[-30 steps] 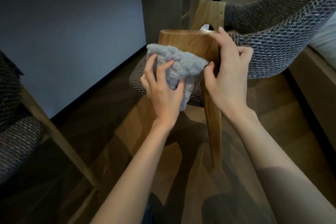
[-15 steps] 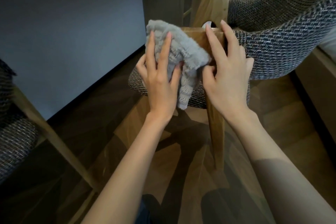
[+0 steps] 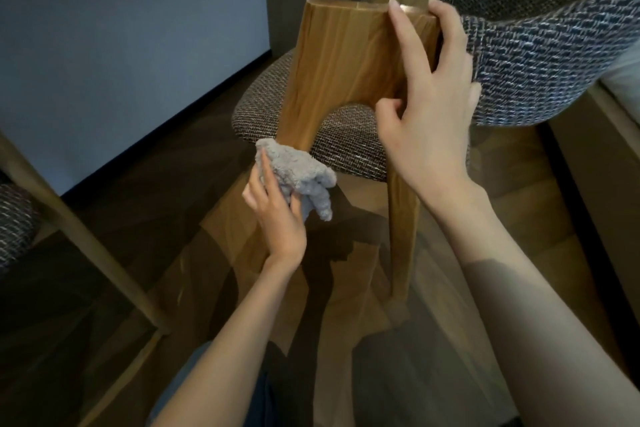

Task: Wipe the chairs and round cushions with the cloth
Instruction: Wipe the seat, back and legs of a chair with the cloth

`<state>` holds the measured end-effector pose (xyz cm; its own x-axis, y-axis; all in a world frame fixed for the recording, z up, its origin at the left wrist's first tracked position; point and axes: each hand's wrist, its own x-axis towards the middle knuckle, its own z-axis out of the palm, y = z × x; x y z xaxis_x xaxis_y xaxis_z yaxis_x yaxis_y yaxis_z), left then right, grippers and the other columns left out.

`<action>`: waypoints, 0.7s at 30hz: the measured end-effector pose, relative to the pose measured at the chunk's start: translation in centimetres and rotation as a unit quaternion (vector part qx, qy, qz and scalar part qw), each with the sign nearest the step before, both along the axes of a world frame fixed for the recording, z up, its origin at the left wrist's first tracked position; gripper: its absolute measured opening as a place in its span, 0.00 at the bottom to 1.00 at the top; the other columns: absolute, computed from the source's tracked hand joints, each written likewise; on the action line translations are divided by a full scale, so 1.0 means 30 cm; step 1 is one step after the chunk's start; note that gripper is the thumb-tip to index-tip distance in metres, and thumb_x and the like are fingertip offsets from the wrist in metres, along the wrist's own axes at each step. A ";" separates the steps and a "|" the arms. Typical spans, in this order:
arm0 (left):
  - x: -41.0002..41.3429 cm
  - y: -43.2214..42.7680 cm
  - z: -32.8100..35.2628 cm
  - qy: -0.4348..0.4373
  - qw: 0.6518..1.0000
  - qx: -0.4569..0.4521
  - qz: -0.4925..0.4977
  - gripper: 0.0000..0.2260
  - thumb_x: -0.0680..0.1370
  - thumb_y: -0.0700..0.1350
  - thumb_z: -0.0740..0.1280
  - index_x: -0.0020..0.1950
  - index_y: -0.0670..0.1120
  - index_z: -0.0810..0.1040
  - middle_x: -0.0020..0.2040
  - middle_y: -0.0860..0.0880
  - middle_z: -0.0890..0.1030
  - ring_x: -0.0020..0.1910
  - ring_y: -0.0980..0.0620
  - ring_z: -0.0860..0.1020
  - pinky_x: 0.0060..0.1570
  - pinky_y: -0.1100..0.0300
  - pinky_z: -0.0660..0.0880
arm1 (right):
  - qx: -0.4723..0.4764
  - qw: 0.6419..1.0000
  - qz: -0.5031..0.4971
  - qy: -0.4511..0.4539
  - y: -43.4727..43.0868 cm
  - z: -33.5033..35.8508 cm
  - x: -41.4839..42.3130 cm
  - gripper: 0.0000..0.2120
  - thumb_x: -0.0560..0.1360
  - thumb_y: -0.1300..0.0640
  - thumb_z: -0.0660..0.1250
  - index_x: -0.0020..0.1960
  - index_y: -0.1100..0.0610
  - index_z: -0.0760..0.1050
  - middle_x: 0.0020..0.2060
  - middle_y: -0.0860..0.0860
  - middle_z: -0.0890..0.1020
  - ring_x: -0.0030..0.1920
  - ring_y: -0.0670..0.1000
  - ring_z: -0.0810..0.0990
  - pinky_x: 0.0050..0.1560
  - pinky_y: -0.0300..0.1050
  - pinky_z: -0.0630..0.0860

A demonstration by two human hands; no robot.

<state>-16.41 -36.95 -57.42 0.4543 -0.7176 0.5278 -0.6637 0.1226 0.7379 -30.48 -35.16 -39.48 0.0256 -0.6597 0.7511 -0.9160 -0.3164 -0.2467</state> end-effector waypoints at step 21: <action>0.115 0.031 -0.185 0.083 0.957 0.275 -0.030 0.25 0.79 0.37 0.62 0.75 0.39 0.58 0.73 0.40 0.61 0.72 0.42 0.61 0.71 0.52 0.59 | 0.002 0.998 0.050 -0.024 -0.009 -0.002 -0.010 0.41 0.67 0.63 0.64 0.77 0.47 0.57 0.75 0.54 0.55 0.70 0.47 0.58 0.56 0.45 0.57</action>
